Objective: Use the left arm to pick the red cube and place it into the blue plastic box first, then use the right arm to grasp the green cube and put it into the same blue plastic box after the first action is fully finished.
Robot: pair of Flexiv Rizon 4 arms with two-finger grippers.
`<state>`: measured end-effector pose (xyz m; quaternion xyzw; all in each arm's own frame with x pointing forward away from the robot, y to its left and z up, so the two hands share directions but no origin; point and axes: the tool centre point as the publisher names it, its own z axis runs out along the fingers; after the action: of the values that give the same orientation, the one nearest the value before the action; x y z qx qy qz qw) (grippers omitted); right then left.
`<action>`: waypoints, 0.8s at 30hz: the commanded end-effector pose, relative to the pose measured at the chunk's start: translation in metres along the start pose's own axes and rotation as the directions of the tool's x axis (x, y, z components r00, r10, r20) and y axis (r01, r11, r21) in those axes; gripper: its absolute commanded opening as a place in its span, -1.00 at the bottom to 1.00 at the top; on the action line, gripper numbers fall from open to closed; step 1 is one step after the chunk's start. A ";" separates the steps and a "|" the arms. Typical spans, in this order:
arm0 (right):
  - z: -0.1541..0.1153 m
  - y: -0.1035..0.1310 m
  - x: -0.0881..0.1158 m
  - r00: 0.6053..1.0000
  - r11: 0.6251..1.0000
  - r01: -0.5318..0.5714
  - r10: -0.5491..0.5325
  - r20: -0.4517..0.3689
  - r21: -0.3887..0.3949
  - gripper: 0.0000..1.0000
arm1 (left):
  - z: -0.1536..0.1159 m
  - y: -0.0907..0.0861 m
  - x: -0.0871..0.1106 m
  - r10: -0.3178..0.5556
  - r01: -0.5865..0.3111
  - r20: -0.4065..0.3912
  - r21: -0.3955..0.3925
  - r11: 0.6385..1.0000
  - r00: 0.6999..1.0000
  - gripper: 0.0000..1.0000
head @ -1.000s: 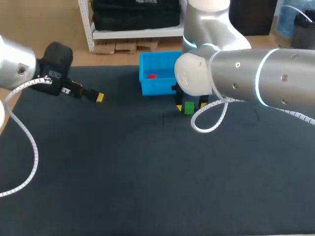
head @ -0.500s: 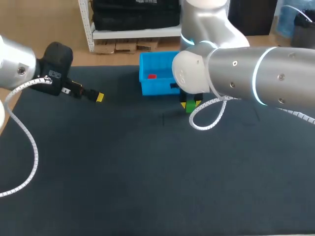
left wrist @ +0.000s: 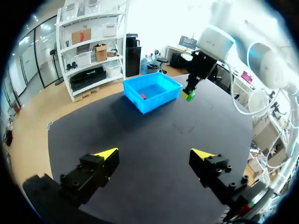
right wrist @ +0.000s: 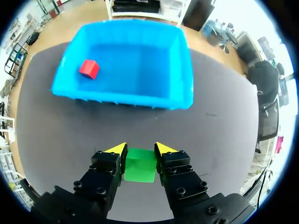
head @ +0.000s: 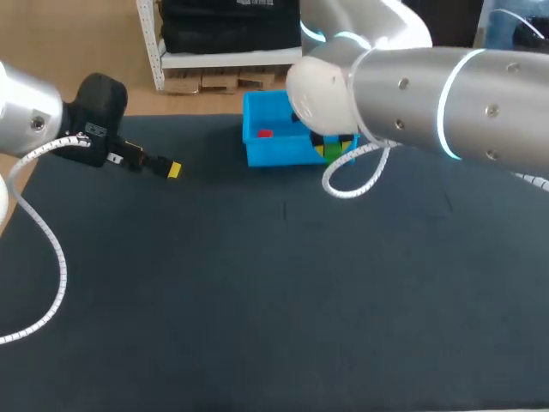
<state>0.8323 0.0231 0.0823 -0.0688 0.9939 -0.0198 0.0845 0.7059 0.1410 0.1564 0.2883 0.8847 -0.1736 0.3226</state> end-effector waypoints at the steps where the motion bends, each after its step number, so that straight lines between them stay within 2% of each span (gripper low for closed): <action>1: -0.023 -0.004 0.006 0.999 1.000 0.004 -0.004 0.037 0.008 -1.00 | 0.001 0.001 -0.001 -0.001 0.001 -0.001 0.000 1.000 1.000 1.00; 5: -0.032 -0.005 0.000 0.998 1.000 0.006 -0.006 0.064 0.008 -1.00 | 0.001 0.001 -0.001 -0.001 0.001 -0.001 0.000 1.000 1.000 1.00; 13: -0.032 0.001 -0.008 0.996 1.000 0.009 -0.008 0.092 -0.015 -1.00 | 0.001 0.001 -0.001 -0.001 0.001 -0.001 0.000 1.000 1.000 1.00; 24: -0.031 -0.005 -0.055 0.988 0.999 0.036 -0.034 0.150 -0.012 -1.00 | 0.001 0.001 -0.001 -0.001 0.001 -0.001 0.000 1.000 1.000 1.00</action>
<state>0.8677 0.0252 0.1258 -0.0877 0.9825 -0.0092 0.1643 0.7059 0.1410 0.1564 0.2883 0.8847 -0.1736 0.3226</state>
